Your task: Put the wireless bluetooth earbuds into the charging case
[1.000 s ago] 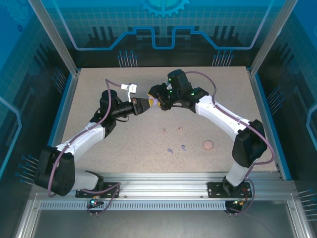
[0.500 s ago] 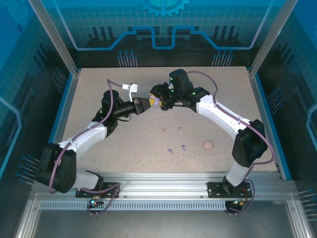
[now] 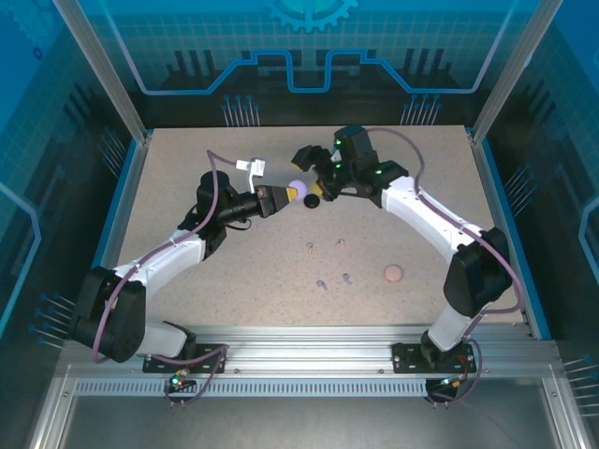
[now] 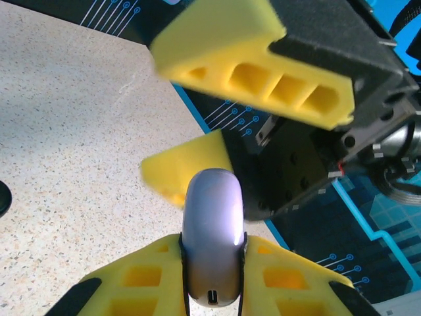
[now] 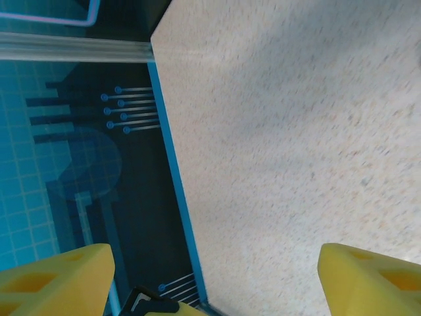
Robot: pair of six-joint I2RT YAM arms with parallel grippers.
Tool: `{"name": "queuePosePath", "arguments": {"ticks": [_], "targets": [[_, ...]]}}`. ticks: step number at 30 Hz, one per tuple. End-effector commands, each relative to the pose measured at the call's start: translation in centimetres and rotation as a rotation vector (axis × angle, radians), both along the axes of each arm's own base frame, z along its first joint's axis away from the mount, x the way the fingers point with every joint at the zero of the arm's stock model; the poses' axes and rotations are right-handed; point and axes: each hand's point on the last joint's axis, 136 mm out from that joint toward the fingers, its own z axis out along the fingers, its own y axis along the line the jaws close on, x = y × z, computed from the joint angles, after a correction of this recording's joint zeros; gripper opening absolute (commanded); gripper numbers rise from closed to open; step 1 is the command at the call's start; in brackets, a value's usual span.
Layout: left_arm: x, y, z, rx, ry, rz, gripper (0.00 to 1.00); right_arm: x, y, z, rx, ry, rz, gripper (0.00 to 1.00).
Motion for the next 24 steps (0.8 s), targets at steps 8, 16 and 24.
{"name": "queuePosePath", "arguments": {"ticks": [8,16,24], "targets": [[-0.4,-0.2,0.6,0.024,-0.030,-0.068,0.00,-3.0,-4.0,3.3,-0.222,-0.518,0.338,0.81],[-0.6,-0.7,1.4,0.030,-0.028,-0.124,0.00,-5.4,-2.7,2.0,-0.212,-0.612,0.520,0.77],[-0.5,-0.7,1.5,0.029,-0.023,-0.126,0.00,-5.5,-1.4,1.2,-0.209,-0.604,0.559,0.74]]}}
